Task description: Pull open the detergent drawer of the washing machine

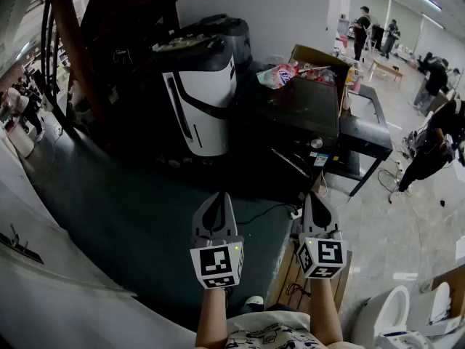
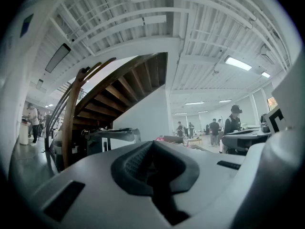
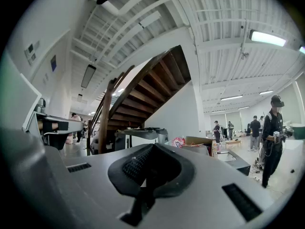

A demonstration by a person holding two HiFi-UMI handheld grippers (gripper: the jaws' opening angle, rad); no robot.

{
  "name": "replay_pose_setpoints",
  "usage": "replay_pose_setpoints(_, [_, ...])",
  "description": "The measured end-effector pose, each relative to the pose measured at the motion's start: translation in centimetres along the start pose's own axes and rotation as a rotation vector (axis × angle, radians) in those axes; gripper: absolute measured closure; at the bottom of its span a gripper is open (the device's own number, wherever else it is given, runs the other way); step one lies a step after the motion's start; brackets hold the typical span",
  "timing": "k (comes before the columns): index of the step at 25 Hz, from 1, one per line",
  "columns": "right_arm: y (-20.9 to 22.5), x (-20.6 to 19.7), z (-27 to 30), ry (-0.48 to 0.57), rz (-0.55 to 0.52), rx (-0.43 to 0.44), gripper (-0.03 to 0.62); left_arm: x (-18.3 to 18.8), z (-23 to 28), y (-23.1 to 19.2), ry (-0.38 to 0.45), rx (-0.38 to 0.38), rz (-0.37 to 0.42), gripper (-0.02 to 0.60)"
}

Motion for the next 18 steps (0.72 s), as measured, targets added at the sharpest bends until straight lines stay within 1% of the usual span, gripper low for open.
replay_pose_setpoints(13, [-0.6, -0.1, -0.2, 0.000, -0.012, -0.005, 0.580, -0.3, -0.4, -0.7, 0.005, -0.002, -0.009, 0.568])
replay_pose_setpoints(18, [-0.9, -0.7, 0.1, 0.010, 0.015, -0.021, 0.580, -0.9, 0.0, -1.3, 0.008, -0.009, -0.014, 0.568])
Point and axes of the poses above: the fingertips, and each gripper's own axes: z forward along the fingers, y to its right, x out of its top, the point moved 3 cm from there along -z, backward along the fingers, and after that the axes turned 11 degrees about z, right-handed, at the moved point
